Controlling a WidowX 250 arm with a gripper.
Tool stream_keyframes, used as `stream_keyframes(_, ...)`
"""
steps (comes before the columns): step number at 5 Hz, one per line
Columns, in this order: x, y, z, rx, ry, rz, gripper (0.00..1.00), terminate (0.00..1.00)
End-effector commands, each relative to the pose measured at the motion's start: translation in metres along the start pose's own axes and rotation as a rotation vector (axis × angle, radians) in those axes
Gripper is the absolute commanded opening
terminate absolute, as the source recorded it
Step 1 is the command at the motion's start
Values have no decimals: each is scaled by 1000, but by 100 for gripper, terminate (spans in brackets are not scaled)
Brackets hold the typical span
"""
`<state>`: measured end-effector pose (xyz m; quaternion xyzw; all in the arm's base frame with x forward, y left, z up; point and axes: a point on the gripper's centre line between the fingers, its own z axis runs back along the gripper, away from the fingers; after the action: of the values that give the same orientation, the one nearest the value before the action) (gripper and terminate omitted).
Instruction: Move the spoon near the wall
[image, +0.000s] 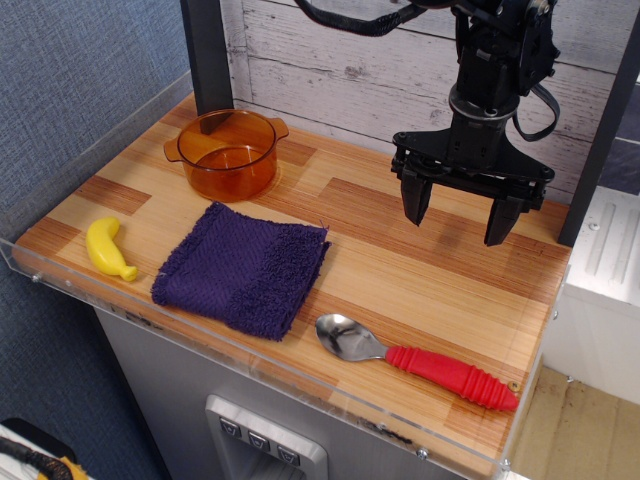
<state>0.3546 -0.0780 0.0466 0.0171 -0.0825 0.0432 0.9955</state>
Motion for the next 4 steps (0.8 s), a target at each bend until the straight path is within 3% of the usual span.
stream_keyframes(1, 0, 0, 0, 0, 0, 0, 100, 0)
stream_keyframes(2, -11, 2, 7, 3, 30, 131, 100, 0)
stream_keyframes(4, -51, 11, 14, 32, 106, 632, 100, 0)
